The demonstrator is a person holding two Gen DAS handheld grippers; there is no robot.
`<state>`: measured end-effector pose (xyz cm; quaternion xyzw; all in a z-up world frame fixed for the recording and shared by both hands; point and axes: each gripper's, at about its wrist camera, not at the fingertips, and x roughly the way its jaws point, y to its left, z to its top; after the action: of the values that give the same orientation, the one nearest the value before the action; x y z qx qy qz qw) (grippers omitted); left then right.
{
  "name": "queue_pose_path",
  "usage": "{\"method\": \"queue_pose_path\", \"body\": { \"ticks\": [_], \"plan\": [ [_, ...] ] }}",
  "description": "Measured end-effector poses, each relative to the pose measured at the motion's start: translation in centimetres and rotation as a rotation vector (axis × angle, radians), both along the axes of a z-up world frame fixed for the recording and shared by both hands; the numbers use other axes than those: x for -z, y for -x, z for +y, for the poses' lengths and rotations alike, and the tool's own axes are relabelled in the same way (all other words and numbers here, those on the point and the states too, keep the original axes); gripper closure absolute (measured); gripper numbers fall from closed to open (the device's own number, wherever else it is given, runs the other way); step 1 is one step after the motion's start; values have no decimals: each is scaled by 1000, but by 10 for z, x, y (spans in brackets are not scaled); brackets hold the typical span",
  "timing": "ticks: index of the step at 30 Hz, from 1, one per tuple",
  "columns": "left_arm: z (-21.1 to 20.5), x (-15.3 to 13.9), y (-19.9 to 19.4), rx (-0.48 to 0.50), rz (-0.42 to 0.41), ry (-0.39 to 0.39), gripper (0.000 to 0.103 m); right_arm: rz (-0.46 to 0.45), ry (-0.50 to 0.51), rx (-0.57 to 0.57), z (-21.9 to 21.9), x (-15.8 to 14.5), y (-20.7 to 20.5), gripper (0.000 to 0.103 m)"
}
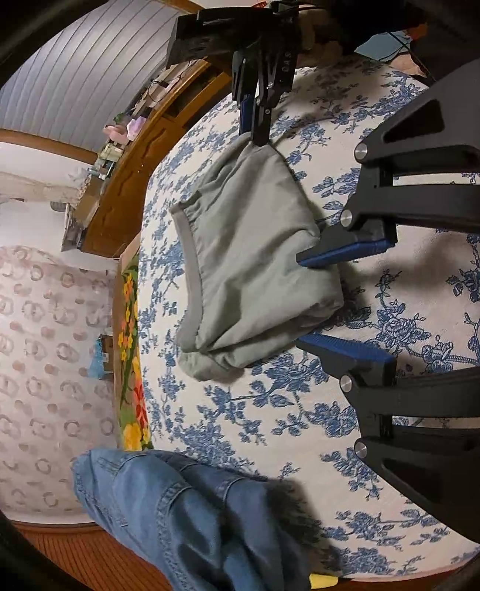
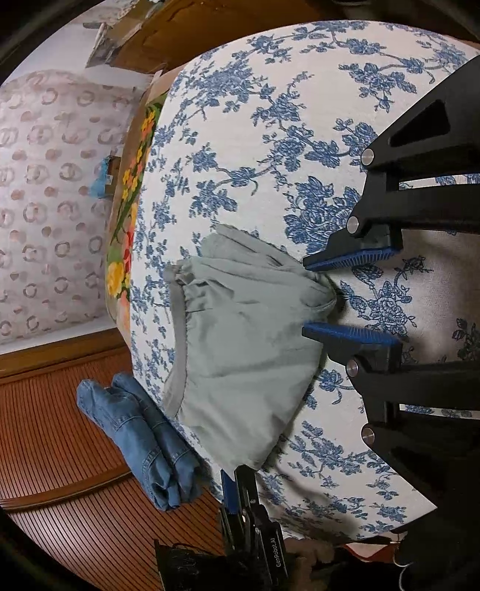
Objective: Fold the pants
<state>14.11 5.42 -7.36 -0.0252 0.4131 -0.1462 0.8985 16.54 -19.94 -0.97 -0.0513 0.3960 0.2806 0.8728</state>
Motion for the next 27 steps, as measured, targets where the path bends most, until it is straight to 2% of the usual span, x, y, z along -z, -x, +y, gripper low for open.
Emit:
{"method": "queue_pose_path", "body": {
  "ticks": [5, 7, 9, 11, 15, 17, 27],
  "plan": [
    [-4, 1, 0, 14, 9, 17, 65, 9, -16, -17, -1, 0, -1, 84],
    [-6, 2, 1, 25, 11, 22, 72, 7, -21, -18, -2, 0, -1, 87],
    [-6, 3, 0, 24, 15, 29, 86, 2, -36, -14, -5, -1, -1, 90],
    [-4, 2, 1, 9, 6, 32, 90, -13, -40, -7, -8, -3, 0, 93],
    [7, -11, 5, -32, -49, 58, 91, -54, -35, 4, -13, -12, 5, 95],
    [10, -15, 5, -27, -50, 72, 91, -63, -43, 6, -15, -14, 7, 95],
    [5, -17, 12, -10, -40, 49, 91, -46, -50, -1, -15, -16, 14, 95]
  ]
}}
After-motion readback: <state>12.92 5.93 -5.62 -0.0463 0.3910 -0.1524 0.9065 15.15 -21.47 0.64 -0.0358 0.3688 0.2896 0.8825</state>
